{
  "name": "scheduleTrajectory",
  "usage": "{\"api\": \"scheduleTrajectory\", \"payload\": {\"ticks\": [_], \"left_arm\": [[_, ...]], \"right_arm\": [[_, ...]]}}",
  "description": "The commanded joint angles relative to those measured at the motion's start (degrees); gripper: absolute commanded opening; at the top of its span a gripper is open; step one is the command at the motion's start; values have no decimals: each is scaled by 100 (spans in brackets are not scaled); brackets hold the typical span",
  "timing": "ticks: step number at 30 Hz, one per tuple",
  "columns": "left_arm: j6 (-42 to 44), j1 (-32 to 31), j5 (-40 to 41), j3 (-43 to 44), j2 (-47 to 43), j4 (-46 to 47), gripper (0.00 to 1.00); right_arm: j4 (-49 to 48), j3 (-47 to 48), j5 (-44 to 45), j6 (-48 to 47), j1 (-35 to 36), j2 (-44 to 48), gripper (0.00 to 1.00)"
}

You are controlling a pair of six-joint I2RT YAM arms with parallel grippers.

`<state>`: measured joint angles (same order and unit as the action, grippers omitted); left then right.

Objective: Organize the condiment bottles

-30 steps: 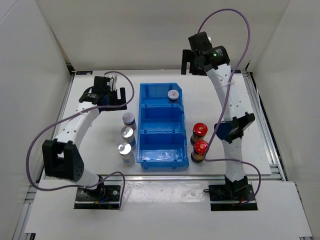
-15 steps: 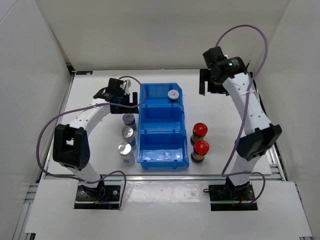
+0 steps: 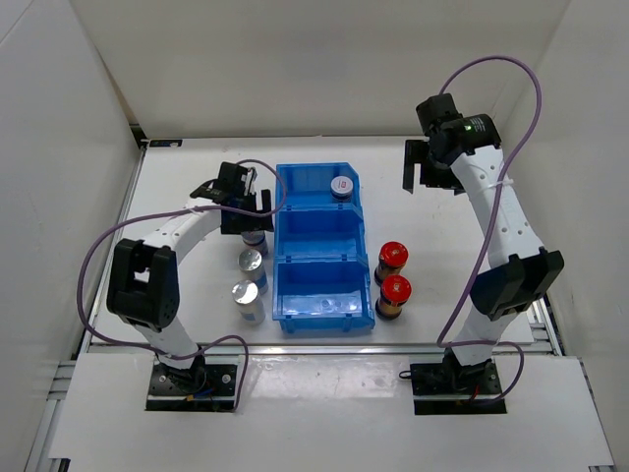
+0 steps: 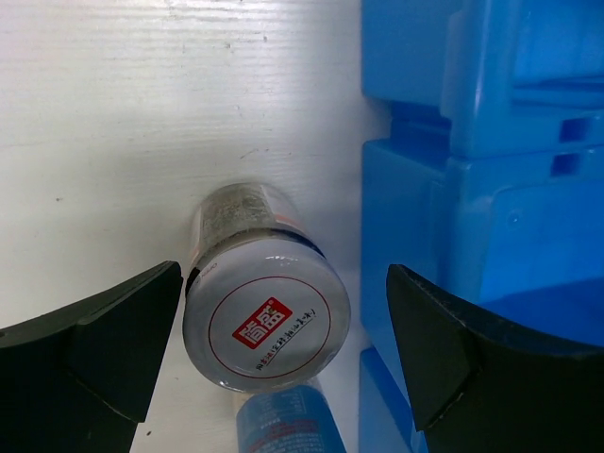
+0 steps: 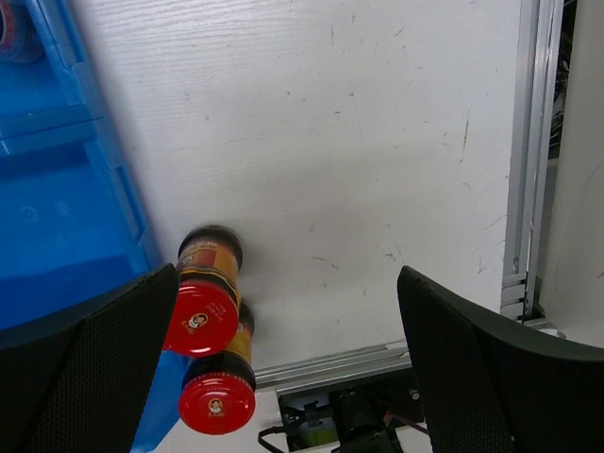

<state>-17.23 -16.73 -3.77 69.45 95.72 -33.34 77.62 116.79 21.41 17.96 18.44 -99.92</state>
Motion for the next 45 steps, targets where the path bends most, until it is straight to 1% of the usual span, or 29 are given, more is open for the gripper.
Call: {"api": "scheduleTrajectory", "payload": {"ticks": [1,3,7,8,10,11,13,15,16,17,18,20,22,25,26,27,29,30,31,35,36,37,38,40,42,44,45], "left_arm": [[-210,-41,113,-80,-80,-31,100],[-210,-41,166,-134,-133,-84,100],[-210,-41,219,-370,-265,-85,90],[-149,-41,271,-371,-334,-85,84],[-149,20,272,-432,-396,-15,78],[-88,21,272,-432,-457,38,71],[-35,82,272,-354,-458,38,66],[18,82,351,-301,-406,99,66],[18,82,403,-301,-405,100,68],[71,82,403,-240,-353,100,73],[71,82,456,-178,-300,100,82],[71,82,456,-117,-239,161,82],[71,82,456,-46,-238,161,79],[203,82,622,112,-186,161,51],[203,82,762,226,-186,109,35],[264,82,851,288,-186,109,29],[264,82,1061,507,-186,56,21],[334,82,1141,604,-246,4,14],[335,82,1298,709,-247,3,11],[467,82,1502,1482,-317,-119,11],[467,82,1563,1858,-317,-120,11],[467,82,1511,2044,-265,-172,11],[562,-5,1459,2403,-169,-173,11],[957,-242,1406,2730,-19,-120,11],[1038,-566,1249,3125,200,-67,11],[1038,-760,1038,3415,359,-15,11],[1116,-962,1036,3478,525,-14,11]], "right_arm": [[16,1,-111,-47,-24,25,100],[16,-60,-172,-47,-24,25,100],[-37,-174,-225,-47,-24,25,100],[-37,-174,-225,-47,-24,25,100],[-37,-227,-278,-47,-24,25,100],[-37,-227,-278,-47,-24,25,100],[-37,-280,-339,-47,-24,25,100],[-90,-280,-400,-47,-24,77,100],[-90,-349,-401,-99,-24,78,100],[-90,-411,-401,-99,-24,130,100],[-90,-412,-401,-99,-24,131,100],[-142,-578,-401,-99,-24,192,100],[-142,-631,-401,-99,-24,306,100],[-195,-781,-401,-99,-24,368,100],[-195,-833,-401,-99,-24,437,100],[-195,-886,-401,-151,-24,438,100],[-195,-965,-401,-152,-24,508,100],[-195,-1018,-401,-152,-24,508,100],[-195,-1018,-401,-152,-24,561,100],[-195,-1080,-348,-152,-24,613,100],[-195,-1080,-348,-152,-24,614,100],[-195,-1080,-348,-152,-24,614,100],[-195,-1132,-348,-152,-24,614,100],[-247,-1132,-348,-152,-24,614,100],[-248,-1132,-401,-100,-24,561,100],[-248,-1132,-471,-99,-24,561,100],[-248,-1132,-471,-38,-24,561,100]]}}
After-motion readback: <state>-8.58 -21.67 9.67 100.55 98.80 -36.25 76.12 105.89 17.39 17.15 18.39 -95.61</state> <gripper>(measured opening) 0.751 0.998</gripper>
